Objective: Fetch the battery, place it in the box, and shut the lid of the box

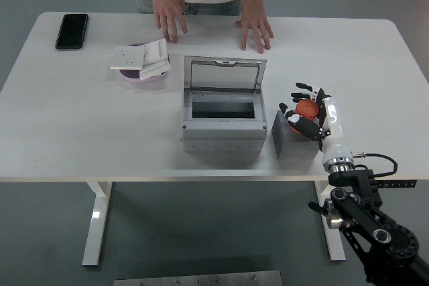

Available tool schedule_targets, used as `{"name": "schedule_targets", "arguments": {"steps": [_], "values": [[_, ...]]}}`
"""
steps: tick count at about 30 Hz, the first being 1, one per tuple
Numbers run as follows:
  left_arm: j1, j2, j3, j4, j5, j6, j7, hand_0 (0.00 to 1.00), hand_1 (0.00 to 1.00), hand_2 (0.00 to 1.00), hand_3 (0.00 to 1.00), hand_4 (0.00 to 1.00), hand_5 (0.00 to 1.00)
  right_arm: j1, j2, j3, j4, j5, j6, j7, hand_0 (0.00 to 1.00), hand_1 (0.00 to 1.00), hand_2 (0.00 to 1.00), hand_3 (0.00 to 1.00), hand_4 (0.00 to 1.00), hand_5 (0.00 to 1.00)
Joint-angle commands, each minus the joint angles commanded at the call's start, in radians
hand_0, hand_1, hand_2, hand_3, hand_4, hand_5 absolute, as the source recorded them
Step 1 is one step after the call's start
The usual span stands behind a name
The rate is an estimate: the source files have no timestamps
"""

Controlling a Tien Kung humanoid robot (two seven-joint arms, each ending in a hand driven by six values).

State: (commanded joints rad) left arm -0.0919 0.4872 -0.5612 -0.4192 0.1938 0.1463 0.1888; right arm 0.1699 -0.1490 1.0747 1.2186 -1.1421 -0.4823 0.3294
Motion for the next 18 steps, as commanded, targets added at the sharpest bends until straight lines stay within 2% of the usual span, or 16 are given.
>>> {"name": "schedule_targets", "arguments": {"steps": [4,5,16,17,18], "values": [[-0.002,0.000,0.003,0.001,-0.002,-0.002,-0.003,0.616,0.734,0.562,0.570,0.417,0.002,0.001,0.000,-0.001,-0.005,0.002,0.001,-0.002,0.645,0.654,0.628,0.690,0.596,0.002],[-0.003,0.000,0.003,0.001,-0.002,-0.002,-0.003,0.618,0.734,0.563,0.571,0.408,0.002,0.001,-0.001,-0.001,-0.008,0.002,0.001,-0.003,0.652,0.649,0.622,0.678,0.467,0.002],[-0.005,0.002,-0.001,0.000,0.003,-0.001,-0.001,0.616,0.736,0.564,0.572,0.403,0.002,0.007,-0.003,-0.003,-0.019,0.011,-0.001,-0.002,0.654,0.639,0.620,0.669,0.452,0.002],[-0.005,0.002,-0.001,0.000,0.003,-0.001,-0.001,0.615,0.737,0.563,0.572,0.403,0.002,0.008,-0.002,-0.004,-0.020,0.012,-0.001,-0.001,0.659,0.602,0.572,0.644,0.460,0.002],[-0.005,0.002,-0.001,0.000,0.003,-0.001,-0.002,0.615,0.737,0.563,0.572,0.403,0.002,0.009,-0.002,-0.005,-0.022,0.013,0.000,-0.001,0.659,0.602,0.572,0.644,0.460,0.002]]}}
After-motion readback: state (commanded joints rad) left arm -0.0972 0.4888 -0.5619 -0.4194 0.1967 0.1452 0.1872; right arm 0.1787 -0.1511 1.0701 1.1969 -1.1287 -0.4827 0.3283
